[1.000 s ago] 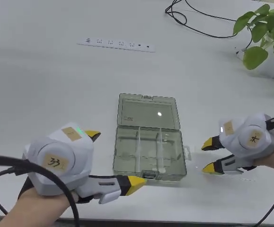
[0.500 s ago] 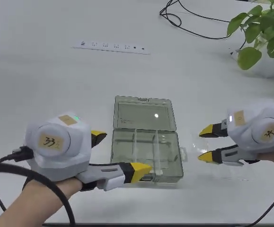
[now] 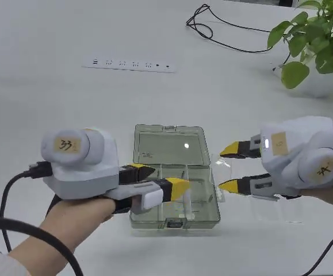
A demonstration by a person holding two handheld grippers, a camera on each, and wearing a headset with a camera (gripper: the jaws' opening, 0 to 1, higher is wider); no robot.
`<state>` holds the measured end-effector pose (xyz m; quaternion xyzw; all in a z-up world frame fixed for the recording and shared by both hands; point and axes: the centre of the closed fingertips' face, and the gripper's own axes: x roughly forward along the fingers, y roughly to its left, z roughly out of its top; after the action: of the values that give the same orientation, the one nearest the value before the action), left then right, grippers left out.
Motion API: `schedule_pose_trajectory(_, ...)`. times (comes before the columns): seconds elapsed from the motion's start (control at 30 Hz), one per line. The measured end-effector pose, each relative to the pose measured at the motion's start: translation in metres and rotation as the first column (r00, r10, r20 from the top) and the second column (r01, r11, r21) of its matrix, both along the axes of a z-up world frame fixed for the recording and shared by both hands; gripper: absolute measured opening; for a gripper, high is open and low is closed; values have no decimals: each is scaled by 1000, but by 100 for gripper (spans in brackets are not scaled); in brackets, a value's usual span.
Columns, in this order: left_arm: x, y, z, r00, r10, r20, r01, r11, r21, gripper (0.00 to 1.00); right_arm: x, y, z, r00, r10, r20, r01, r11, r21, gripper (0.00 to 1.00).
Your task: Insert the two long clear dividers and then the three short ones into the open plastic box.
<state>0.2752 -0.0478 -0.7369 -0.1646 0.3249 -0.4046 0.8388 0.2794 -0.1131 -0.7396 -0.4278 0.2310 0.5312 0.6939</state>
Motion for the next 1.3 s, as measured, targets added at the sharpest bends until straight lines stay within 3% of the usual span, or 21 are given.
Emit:
schedule_pose_trajectory(0.13,-2,-9,2,999,-9,-53,6,999,-50,39,-1,9,5,999,28,37,-27,999,-18,32)
schedule_pose_trajectory(0.37,-2,-20,5,995,-25,-99,15,995,-102,30,-6,22,9,995,74,63,-73,997,-21,32)
schedule_pose_trajectory(0.83,-5,-23,5,987,-14,-158,-12,986,-164,9,-14,37,8,983,151,105,-146,988,-60,32)
schedule_pose_trajectory(1.13,-7,-27,7,983,-13,-183,-24,980,-196,0,-16,42,9,975,184,122,-175,981,-81,32)
schedule_pose_trajectory(1.3,-9,-29,9,980,-13,-198,-32,975,-222,0,-17,43,9,969,204,139,-191,977,-97,32)
